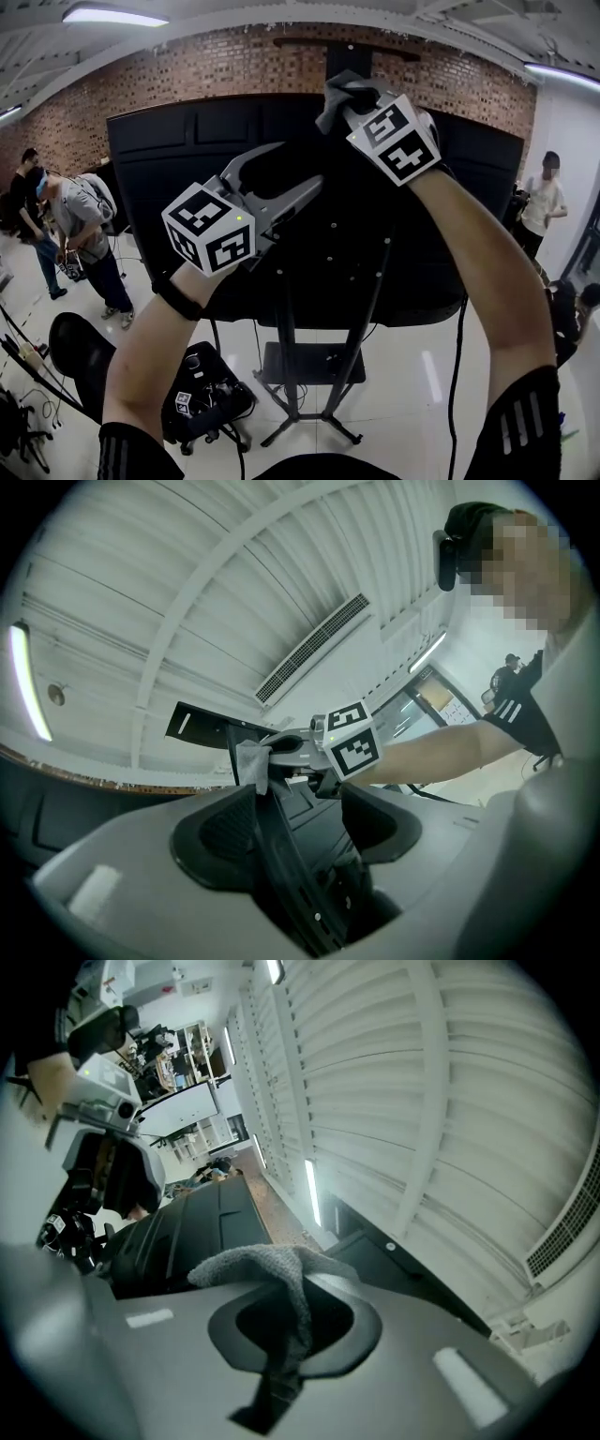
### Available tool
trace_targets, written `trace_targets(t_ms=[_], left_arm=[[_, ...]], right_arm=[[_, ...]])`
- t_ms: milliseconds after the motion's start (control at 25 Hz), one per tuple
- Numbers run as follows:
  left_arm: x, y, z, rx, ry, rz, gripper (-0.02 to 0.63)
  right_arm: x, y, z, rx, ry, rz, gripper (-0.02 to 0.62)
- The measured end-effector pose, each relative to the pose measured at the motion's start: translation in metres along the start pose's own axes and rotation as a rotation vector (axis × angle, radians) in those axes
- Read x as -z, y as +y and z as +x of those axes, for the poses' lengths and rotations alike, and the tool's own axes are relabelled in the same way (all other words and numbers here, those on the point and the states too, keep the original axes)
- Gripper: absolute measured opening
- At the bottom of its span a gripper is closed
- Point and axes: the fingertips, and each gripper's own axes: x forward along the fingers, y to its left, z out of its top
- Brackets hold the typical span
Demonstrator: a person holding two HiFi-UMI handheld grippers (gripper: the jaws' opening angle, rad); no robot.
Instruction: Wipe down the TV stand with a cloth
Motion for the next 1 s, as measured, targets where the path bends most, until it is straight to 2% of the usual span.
trace_targets(t_ms=[240, 360, 520, 760, 1000], left_arm=[[0.023, -0.018, -0.009, 0.006, 0.005, -0.01, 0.31], [0.031, -0.028, -0.01, 0.011, 0.008, -0.024, 0.31], [0.042, -0.04, -0.016, 0.019, 0.008, -0.008, 0.31], [0.054, -0.053, -0.038, -0.004, 0.011, -0.004, 0.308], [0.097, -0.053, -0.055, -0.035, 0.061, -0.034, 0.308]], right_arm=[[0.026, 0.046, -0.011, -0.036, 0.041, -0.098, 0.009], [0.041, 0.072, -0.018, -0.086, 0.066, -0.125, 0.009], [0.062, 0.116, -0.023, -0.163, 0.113, -0.264, 0.009], [0.095, 0.171, -0.032, -0.233, 0.194, -0.375, 0.009], [0.124, 0.232, -0.039, -0.304, 0.247, -0.655, 0.009]])
